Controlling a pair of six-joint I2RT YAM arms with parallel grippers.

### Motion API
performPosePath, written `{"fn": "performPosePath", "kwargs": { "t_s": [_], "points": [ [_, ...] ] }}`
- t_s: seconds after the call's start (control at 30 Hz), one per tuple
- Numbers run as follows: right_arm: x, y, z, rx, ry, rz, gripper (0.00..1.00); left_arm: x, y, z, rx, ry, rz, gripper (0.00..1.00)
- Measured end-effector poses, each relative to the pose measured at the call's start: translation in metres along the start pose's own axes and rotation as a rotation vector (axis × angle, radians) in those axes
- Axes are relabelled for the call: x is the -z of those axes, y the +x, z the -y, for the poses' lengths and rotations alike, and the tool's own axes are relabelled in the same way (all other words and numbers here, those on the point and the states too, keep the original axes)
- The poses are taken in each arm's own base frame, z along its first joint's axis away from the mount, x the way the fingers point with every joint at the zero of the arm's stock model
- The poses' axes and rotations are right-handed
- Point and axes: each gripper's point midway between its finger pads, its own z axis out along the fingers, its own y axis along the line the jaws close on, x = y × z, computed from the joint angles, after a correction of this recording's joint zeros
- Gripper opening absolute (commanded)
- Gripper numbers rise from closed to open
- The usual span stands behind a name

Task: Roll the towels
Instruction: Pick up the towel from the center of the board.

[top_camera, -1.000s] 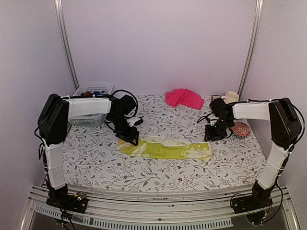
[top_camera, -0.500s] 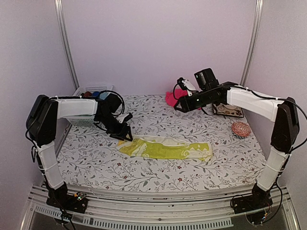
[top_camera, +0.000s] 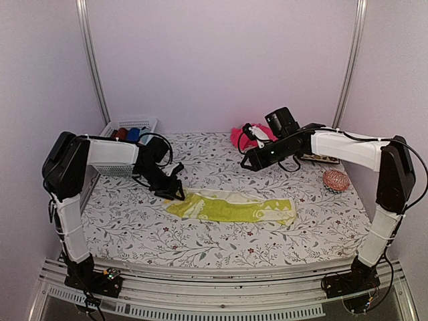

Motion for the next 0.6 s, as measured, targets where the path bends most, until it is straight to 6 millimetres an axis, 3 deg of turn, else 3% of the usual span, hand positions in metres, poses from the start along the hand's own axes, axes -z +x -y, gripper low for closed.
{"fn": "performPosePath", "kwargs": {
  "t_s": [0.23, 0.4, 0.6],
  "points": [
    [-0.001, 0.002, -0.002, -0.001, -0.008, -0.004, 0.53, -0.008, 0.002, -0.009, 0.014, -0.015, -0.015, 0.53],
    [0.0, -0.001, -0.008, 0.005, -0.032, 0.0, 0.53, -0.008, 0.002, -0.009, 0.013, -0.017, -0.014, 0.42],
    [0.002, -0.02, -0.022, 0.05, -0.074, 0.038, 0.53, -0.011, 0.007, -0.008, 0.018, 0.004, -0.025, 0.3]
  ]
}}
